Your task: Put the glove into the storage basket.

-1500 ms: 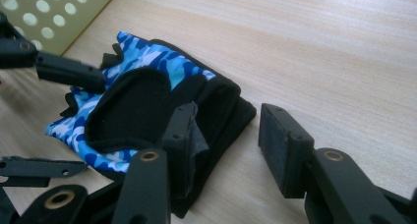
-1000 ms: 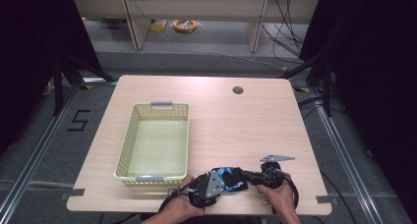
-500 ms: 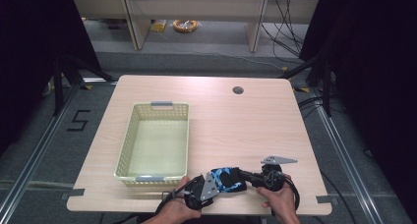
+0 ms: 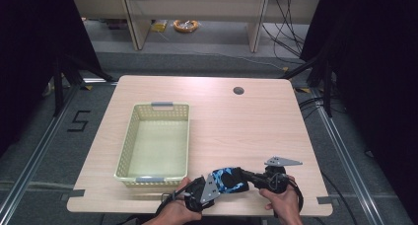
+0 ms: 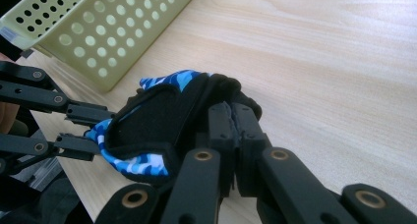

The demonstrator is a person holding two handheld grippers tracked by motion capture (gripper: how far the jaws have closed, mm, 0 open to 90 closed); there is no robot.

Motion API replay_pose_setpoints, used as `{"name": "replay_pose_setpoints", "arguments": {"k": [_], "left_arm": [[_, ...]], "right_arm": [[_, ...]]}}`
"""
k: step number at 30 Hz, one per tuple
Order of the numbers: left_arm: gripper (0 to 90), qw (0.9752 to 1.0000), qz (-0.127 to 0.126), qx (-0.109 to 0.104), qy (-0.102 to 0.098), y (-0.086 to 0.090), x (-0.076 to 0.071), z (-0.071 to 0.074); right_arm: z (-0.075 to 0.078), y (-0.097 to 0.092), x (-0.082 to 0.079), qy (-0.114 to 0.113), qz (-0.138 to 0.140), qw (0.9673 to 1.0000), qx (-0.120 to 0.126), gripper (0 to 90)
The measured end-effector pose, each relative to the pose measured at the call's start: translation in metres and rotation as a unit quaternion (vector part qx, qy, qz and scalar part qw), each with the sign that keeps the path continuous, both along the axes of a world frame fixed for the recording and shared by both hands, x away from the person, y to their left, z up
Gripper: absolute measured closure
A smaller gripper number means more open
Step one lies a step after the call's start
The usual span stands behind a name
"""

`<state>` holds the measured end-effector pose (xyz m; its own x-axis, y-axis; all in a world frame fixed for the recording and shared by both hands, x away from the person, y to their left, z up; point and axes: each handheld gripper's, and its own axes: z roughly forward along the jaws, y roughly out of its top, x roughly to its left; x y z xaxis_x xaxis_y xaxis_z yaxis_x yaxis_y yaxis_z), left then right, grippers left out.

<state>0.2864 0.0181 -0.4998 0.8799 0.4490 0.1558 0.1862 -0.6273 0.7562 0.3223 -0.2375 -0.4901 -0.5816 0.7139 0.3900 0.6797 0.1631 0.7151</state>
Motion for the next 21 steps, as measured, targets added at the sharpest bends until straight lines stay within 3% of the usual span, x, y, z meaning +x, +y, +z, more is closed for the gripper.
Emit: {"name": "replay_pose_setpoints", "arguments": {"k": [2,3,5,6,7,8,10,11,12,14,16,18,21], "left_arm": [[77.6,1.0,0.0,0.006,-0.005,0.002,-0.001,0.004],[77.6,1.0,-0.001,0.004,-0.006,0.002,-0.001,0.005],[77.6,0.9999,-0.002,0.005,-0.009,0.003,-0.001,0.008],[77.6,0.9999,-0.002,0.004,-0.01,0.004,-0.002,0.01],[77.6,0.9999,-0.003,0.009,-0.013,0.005,-0.002,0.011],[77.6,0.9999,-0.002,0.002,-0.011,0.005,-0.003,0.011],[77.6,0.9997,-0.006,0.011,-0.019,0.006,-0.002,0.013],[77.6,0.9999,-0.003,0.006,-0.014,0.006,-0.003,0.014],[77.6,0.9998,-0.004,0.007,-0.017,0.007,-0.003,0.015],[77.6,0.9997,-0.009,0.015,-0.019,0.01,-0.002,0.019],[77.6,0.9997,-0.003,0.008,-0.024,0.011,-0.002,0.02],[77.6,0.9997,-0.001,0.005,-0.024,0.012,-0.002,0.022],[77.7,0.9996,-0.004,0.012,-0.024,0.014,-0.003,0.028]], "right_arm": [[0.003,0.002,-0.002,0.0,-0.004,1.0,0.001,89.0],[0.004,0.001,-0.001,-0.011,0.0,0.9999,-0.01,89.0],[0.007,0.004,-0.004,0.002,-0.004,1.0,0.007,89.0],[0.008,0.003,-0.003,-0.016,0.003,0.9999,-0.002,89.0],[0.01,0.004,-0.005,-0.003,-0.004,1.0,-0.001,89.0],[0.011,0.003,-0.004,-0.015,0.002,0.9999,-0.003,89.0],[0.011,0.004,-0.004,-0.023,0.003,0.9997,-0.003,89.0],[0.014,0.006,-0.007,-0.001,-0.005,1.0,0.005,89.0],[0.014,0.005,-0.005,-0.026,0.003,0.9996,-0.009,89.0],[0.016,0.007,-0.006,-0.021,-0.002,0.9998,-0.002,89.0],[0.017,0.007,-0.005,-0.032,0.008,0.9994,-0.004,89.0],[0.02,0.009,-0.007,-0.021,0.002,0.9998,0.0,89.0],[0.024,0.011,-0.006,-0.025,0.004,0.9996,-0.009,89.0]]}}
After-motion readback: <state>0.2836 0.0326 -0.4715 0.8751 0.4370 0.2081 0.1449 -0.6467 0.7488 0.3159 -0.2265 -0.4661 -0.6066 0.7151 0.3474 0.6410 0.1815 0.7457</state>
